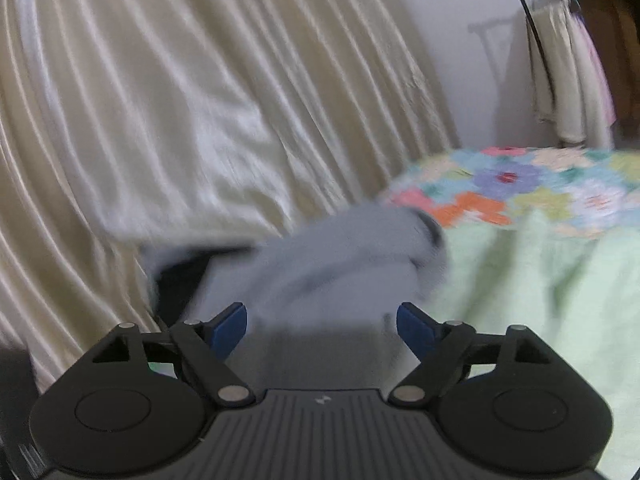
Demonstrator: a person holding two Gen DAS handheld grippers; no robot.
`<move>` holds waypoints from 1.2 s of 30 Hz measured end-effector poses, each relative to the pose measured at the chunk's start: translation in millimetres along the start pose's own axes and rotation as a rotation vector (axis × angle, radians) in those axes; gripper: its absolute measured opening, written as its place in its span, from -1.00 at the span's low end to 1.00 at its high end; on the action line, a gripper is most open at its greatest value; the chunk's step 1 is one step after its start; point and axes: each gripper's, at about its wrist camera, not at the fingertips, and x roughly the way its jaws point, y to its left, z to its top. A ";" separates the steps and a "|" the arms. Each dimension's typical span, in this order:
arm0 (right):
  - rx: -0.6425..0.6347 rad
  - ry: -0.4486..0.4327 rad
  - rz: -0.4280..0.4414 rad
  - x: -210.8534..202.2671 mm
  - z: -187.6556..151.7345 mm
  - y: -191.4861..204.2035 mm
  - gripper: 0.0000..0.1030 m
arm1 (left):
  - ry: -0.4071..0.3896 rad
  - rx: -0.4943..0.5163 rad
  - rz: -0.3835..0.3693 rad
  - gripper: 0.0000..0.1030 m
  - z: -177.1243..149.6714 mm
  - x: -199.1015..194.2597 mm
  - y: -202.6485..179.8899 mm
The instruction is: Fold large clothes
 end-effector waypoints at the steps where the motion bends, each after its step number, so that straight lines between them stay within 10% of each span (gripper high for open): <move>1: -0.016 0.011 -0.026 -3.9 -3.0 2.0 0.62 | 0.007 0.006 0.005 1.00 0.6 -2.0 -2.7; 36: -0.042 0.092 -0.176 -4.1 -9.8 35.9 0.78 | 0.033 0.122 0.094 1.00 -1.1 -13.7 -34.1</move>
